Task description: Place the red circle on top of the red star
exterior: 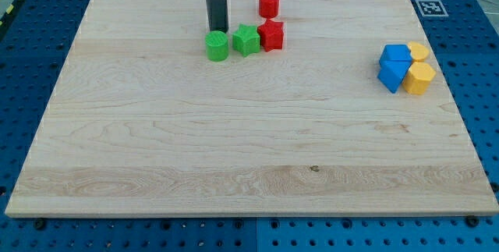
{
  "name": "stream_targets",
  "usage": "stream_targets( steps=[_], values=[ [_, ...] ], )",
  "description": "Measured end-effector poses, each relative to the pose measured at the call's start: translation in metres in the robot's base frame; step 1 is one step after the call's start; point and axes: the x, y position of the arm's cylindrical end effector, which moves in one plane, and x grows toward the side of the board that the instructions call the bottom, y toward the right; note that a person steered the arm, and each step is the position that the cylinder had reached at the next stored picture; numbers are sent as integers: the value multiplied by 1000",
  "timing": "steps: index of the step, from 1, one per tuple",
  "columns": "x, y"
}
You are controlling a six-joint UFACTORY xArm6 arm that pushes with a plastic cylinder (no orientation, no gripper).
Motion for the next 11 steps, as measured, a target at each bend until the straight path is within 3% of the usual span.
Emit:
stream_targets(
  steps=[1,2,3,5,7,9,10,11],
  values=[
    [-66,-3],
    [-101,1],
    [-102,34],
    [-87,83],
    [-18,86],
    [-44,115],
    [-32,148],
    [-3,135]
  ],
)
